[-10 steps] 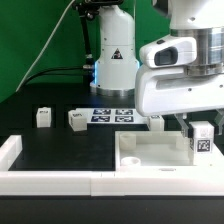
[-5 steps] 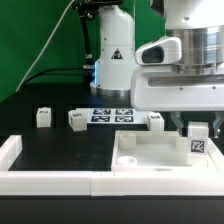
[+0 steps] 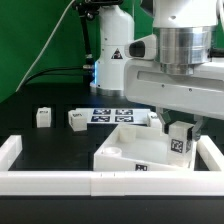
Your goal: Assemble one leg
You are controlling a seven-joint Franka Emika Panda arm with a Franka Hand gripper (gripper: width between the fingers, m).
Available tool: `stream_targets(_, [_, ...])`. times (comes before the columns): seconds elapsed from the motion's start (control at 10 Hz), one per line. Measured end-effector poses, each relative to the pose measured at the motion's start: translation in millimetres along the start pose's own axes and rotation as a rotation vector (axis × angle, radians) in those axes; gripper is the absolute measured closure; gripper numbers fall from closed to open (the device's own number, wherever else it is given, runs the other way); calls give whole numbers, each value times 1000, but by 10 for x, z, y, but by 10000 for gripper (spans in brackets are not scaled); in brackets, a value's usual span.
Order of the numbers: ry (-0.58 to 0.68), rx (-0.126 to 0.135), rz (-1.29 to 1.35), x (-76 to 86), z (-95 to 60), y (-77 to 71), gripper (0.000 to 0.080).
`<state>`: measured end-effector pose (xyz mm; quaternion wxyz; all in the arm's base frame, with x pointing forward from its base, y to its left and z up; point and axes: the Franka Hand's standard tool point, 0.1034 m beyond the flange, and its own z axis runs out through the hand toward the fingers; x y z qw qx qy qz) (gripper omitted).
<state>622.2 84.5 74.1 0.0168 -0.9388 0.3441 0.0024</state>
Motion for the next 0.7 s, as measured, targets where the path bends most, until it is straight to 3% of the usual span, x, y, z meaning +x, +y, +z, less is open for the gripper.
stream_targets(0.1, [-1, 1, 0, -5, 7, -2, 495])
stream_targets(0.2, [-2, 1, 0, -9, 8, -6, 290])
stream_targets(0.3, [-2, 1, 0, -9, 9, -5, 195])
stream_targets(0.7, [-2, 0, 0, -10, 11, -4, 152])
